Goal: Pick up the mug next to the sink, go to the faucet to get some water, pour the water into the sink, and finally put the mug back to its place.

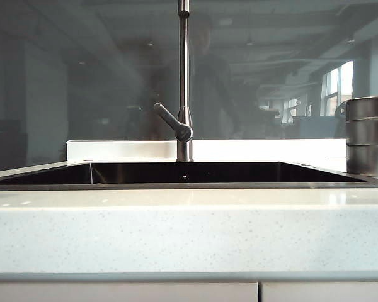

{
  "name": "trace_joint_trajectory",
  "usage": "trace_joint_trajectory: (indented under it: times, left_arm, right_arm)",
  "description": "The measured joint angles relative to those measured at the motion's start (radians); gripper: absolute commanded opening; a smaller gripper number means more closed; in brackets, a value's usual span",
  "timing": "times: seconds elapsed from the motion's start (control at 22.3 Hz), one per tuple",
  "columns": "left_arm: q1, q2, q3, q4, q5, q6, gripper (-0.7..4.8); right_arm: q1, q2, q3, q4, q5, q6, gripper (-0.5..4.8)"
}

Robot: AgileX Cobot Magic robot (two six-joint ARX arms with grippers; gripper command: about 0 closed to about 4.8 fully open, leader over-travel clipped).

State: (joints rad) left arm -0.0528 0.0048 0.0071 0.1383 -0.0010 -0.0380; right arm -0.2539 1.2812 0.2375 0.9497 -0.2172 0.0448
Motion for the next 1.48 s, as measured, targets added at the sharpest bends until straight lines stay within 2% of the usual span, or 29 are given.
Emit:
trace_joint_trajectory:
  times: [0.27, 0.76, 1.08, 1.21, 1.43, 1.48]
  left_arm:
    - [0.0, -0.001, 0.0, 0.0, 0.0, 0.0, -0.05]
    - [0.0, -0.002, 0.0, 0.0, 0.0, 0.0, -0.05]
    - [0.0, -0.002, 0.0, 0.0, 0.0, -0.001, -0.05]
    - [0.0, -0.002, 0.0, -0.001, 0.0, -0.001, -0.05]
    - [0.0, -0.002, 0.0, -0.001, 0.0, -0.001, -0.05]
    - [0.0, -0.002, 0.0, -0.001, 0.0, -0.001, -0.05]
  right_arm:
    - [0.001, 0.086, 0.006, 0.101, -0.005, 0.0, 1.81]
    - [0.005, 0.169, 0.087, 0.108, -0.045, 0.0, 1.76]
    - [0.005, 0.229, 0.095, 0.196, -0.046, 0.003, 1.73]
    - [0.005, 0.228, 0.094, 0.206, -0.046, 0.004, 1.05]
    - [0.006, 0.228, 0.094, 0.212, -0.05, 0.004, 0.79]
    - [0.006, 0.229, 0.094, 0.212, -0.05, 0.003, 0.46]
